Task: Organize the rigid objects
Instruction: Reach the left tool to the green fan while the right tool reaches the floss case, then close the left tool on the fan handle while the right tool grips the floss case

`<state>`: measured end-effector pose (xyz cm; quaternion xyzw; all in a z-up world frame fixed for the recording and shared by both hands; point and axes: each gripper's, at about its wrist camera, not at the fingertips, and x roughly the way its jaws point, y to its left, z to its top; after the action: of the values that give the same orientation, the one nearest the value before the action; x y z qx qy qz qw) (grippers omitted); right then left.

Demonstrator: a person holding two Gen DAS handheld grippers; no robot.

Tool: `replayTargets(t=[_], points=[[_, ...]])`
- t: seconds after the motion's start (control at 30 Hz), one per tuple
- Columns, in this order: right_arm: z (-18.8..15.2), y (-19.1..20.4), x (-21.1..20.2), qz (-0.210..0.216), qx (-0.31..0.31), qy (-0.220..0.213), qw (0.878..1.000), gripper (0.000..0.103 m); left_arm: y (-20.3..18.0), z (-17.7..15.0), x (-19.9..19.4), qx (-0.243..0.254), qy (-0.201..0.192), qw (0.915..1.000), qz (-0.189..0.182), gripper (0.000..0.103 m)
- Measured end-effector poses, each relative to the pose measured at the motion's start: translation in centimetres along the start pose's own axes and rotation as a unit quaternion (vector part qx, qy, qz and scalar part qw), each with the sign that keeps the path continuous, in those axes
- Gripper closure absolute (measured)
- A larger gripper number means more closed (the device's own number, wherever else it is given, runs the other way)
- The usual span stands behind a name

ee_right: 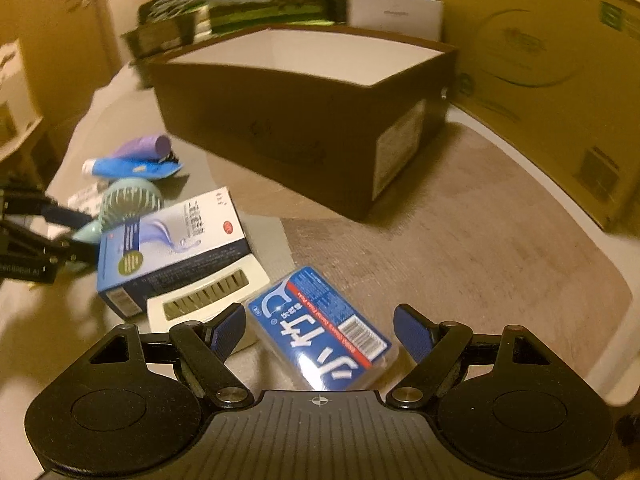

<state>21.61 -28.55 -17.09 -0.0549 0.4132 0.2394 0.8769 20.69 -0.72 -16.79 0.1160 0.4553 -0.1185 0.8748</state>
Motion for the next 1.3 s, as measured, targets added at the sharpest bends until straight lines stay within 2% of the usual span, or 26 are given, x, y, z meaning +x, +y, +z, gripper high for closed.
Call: replayTargets(t=[0.13, 0.23, 0.4, 0.47, 0.6, 0.73, 0.87, 1.03, 1.3], points=[[-0.2, 0.2, 0.7, -0.001, -0.004, 0.020, 1.000, 0.023, 0.0, 0.0, 0.1, -0.013, 0.006, 0.9999, 0.005, 0.067], [-0.5, 0.7, 0.5, -0.013, 0.006, 0.022, 1.000, 0.030, -0.2, -0.1, -0.1, -0.031, 0.011, 0.9994, 0.005, 0.071], [-1.1, 1.2, -0.5, -0.031, 0.059, 0.030, 0.997, 0.043, -1.0, -0.2, -0.5, -0.053, 0.029, 0.9981, 0.003, 0.073], [-1.1, 1.3, -0.8, -0.035, 0.081, 0.035, 0.995, 0.045, -1.3, -0.3, -0.7, -0.064, 0.032, 0.9974, -0.006, 0.073], [-1.5, 1.9, -1.0, -0.037, 0.102, 0.043, 0.993, 0.045, -1.8, -0.4, -0.2, -0.048, 0.034, 0.9982, -0.008, 0.074], [-1.9, 2.4, -0.8, -0.048, 0.109, 0.044, 0.992, 0.045, -1.4, -0.4, 0.4, -0.055, 0.027, 0.9980, -0.016, 0.074], [-1.9, 2.5, -0.9, -0.056, 0.116, 0.041, 0.991, 0.045, -1.3, -0.9, 0.1, -0.079, 0.026, 0.9966, 0.004, 0.074], [-2.2, 3.1, -1.1, -0.061, 0.114, 0.044, 0.991, 0.045, -1.3, -2.3, -1.2, -0.106, 0.031, 0.9939, 0.009, 0.074], [-1.6, 2.9, -0.7, -0.066, 0.120, 0.048, 0.989, 0.045, -1.6, -0.9, -1.1, -0.076, 0.001, 0.9971, 0.007, 0.064]])
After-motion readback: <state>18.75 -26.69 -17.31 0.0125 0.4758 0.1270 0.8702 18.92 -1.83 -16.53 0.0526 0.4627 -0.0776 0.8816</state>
